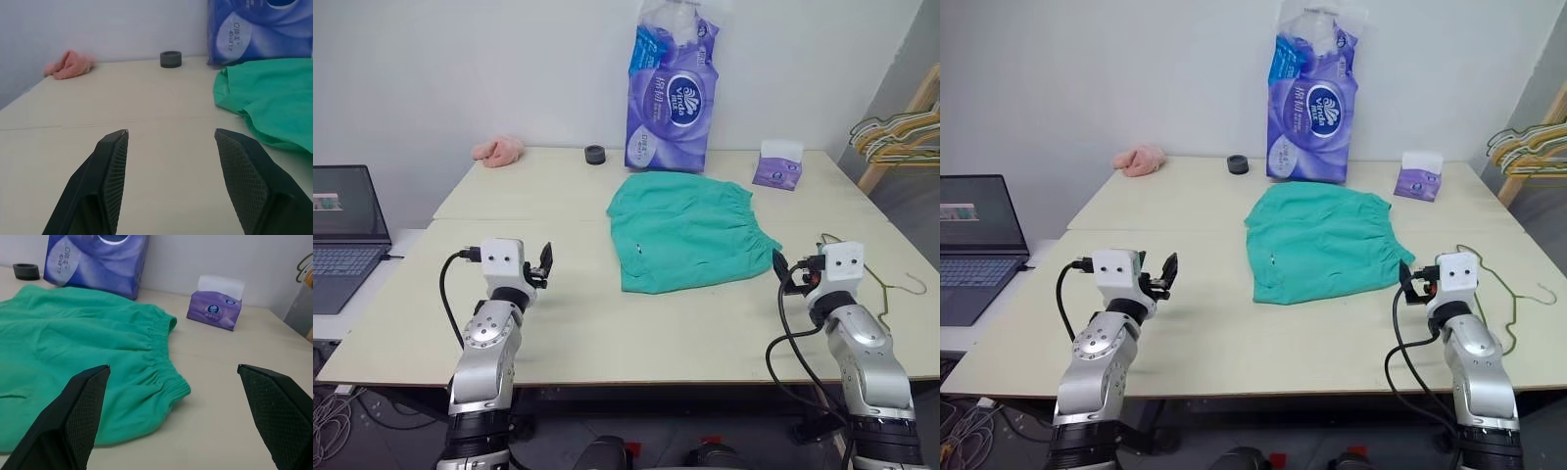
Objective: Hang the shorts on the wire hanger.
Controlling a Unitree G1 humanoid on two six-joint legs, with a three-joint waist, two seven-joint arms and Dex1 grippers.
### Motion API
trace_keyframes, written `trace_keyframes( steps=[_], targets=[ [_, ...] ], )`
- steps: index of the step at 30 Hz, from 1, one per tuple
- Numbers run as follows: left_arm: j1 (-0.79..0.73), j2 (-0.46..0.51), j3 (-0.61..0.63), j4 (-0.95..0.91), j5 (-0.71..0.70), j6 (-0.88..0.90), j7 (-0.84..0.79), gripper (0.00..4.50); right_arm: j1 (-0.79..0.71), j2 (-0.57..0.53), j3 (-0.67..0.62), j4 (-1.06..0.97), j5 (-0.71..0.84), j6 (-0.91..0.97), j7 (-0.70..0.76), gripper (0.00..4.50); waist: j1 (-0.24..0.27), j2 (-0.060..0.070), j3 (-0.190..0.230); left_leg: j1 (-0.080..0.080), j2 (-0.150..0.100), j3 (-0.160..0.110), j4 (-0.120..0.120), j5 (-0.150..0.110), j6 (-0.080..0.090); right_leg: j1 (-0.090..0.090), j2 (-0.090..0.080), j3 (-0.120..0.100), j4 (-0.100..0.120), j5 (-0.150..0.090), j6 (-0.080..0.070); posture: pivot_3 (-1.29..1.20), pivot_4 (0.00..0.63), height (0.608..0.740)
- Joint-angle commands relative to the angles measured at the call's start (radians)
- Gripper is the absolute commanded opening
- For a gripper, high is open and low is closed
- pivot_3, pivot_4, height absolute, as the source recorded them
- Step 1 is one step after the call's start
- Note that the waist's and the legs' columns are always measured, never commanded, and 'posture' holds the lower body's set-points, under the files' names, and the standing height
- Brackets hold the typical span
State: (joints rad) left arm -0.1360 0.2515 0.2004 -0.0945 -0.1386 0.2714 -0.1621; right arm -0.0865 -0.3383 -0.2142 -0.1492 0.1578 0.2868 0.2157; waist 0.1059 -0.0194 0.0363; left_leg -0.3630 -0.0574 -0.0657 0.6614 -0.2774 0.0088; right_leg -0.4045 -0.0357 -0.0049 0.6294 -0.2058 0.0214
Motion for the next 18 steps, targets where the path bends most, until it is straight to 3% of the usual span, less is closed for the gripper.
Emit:
trace_keyframes(
  steps=[1,4,7,9,11,14,18],
  targets=[
    [-0.004,0.004,-0.026,-0.065,-0.021,0.016,-0.034,2.97,0.002,-0.008,-0.006,-0.036,-0.003,-0.001,0.000,4.45,0.000,0.000,0.000,0.000,0.000,0.000,0.000,0.000,0.000,0.000,0.000,0.000,0.000,0.000,0.000,0.12,0.000,0.740],
    [0.024,0.004,-0.031,-0.114,-0.151,0.017,-0.178,3.14,0.011,-0.012,0.001,-0.045,-0.007,-0.006,0.008,4.49,0.000,0.000,0.000,0.000,0.000,0.000,0.000,0.000,0.000,0.000,0.000,0.000,0.000,0.000,0.000,0.10,0.000,0.740],
    [0.040,0.048,-0.070,-0.136,-0.187,0.034,-0.285,3.78,0.024,-0.017,0.001,-0.055,-0.004,-0.005,0.014,4.50,-0.005,0.001,0.000,0.000,0.000,0.000,0.000,0.000,0.000,0.000,0.000,0.000,0.000,-0.002,-0.001,0.08,0.000,0.740],
    [0.029,0.116,-0.142,-0.126,-0.136,0.010,-0.369,4.46,0.045,-0.030,0.010,-0.080,0.005,0.002,0.041,4.50,-0.009,0.001,0.000,0.000,0.000,0.000,0.000,0.000,0.000,0.000,0.000,0.000,0.000,-0.002,-0.002,0.07,0.000,0.740],
    [0.012,0.190,-0.217,-0.107,-0.080,-0.035,-0.454,4.49,0.069,-0.052,0.032,-0.117,0.019,0.009,0.093,4.50,-0.017,0.003,-0.001,0.000,0.000,0.000,0.000,0.000,0.000,0.000,0.001,0.000,0.000,-0.004,-0.002,0.05,0.000,0.740],
    [-0.088,0.294,-0.341,-0.025,0.004,-0.125,-0.618,4.49,0.152,-0.178,0.139,-0.265,0.056,0.016,0.312,4.50,-0.025,0.005,0.000,0.000,0.000,0.000,0.000,-0.001,0.000,0.000,0.001,-0.001,0.001,-0.005,-0.001,0.02,0.000,0.740],
    [-0.187,0.322,-0.404,0.112,0.065,-0.206,-0.677,4.49,0.209,-0.282,0.200,-0.363,0.090,0.056,0.427,4.50,-0.047,0.006,-0.001,0.000,0.001,0.000,0.000,-0.001,0.001,0.001,0.002,-0.004,0.001,-0.007,-0.001,-0.01,0.004,0.740]
  ],
)
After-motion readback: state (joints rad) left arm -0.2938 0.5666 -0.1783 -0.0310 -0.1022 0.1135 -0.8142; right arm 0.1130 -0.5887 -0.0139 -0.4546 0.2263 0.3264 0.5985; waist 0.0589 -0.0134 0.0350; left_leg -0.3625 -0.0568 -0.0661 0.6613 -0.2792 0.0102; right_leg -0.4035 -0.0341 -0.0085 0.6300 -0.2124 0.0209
